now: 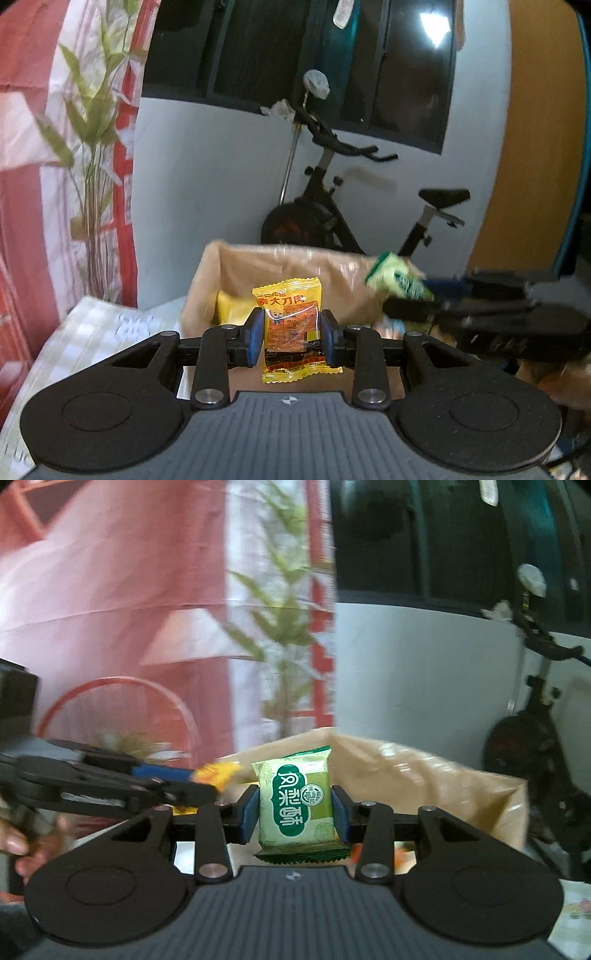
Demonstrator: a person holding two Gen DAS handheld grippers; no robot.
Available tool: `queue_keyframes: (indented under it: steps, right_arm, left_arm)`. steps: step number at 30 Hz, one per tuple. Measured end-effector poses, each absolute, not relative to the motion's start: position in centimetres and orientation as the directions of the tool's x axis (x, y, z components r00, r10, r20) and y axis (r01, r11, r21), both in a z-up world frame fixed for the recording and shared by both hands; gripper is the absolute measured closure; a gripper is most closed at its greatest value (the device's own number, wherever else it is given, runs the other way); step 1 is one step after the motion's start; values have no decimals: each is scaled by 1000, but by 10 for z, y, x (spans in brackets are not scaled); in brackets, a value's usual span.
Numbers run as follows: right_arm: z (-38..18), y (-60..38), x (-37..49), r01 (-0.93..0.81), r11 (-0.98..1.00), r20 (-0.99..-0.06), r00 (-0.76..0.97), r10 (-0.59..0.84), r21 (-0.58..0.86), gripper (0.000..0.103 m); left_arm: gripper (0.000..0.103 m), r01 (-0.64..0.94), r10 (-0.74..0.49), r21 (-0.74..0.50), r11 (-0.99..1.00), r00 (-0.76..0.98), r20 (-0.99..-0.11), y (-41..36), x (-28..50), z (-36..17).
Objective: Organize snacks
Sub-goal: 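Lift both packs over the box and open both grippers to drop them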
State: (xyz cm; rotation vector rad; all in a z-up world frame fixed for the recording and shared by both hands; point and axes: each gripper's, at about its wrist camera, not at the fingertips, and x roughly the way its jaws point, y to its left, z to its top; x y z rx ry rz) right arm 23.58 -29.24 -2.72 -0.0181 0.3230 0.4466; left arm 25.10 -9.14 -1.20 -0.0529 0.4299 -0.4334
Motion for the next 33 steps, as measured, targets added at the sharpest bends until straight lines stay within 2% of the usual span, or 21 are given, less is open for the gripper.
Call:
queue_keyframes:
  steps: [5,11,13,14,15,16,18,33]
  right_arm:
    - [-31,-308,285,-314,948,-384,870,309,50,60]
    - [-37,-332,312,-234,967,-414,874,256,103,60]
    - [-40,-341,312,-221,966,-412,875,256,132,58]
    - [-41,-343,313,-217,965,-410,875,258,145,57]
    - [-41,-346,311,-218,963,-406,875,265,158,54]
    - [-41,-348,309,-220,961,-399,876,271,168,49]
    - [-39,-349,304,-221,960,-388,881,272,170,48]
    - [-26,-323,215,-374,918,-333,855,397,132,48]
  left_arm:
    - [69,381,-410,-156,911,803,-433,-122,298,-13]
    - [68,399,-396,-94,912,798,-455,-145,322,-24]
    - [54,416,-405,-82,906,790,-461,-147,326,-27]
    - [42,417,-402,-75,906,791,-461,-147,326,-27]
    - [38,414,-396,-66,908,797,-456,-146,325,-28]
    - [38,414,-393,-58,909,800,-453,-145,324,-28]
    - [38,412,-389,-56,910,796,-463,-139,321,-29]
    - [38,392,-393,-109,914,784,-479,-46,253,-30]
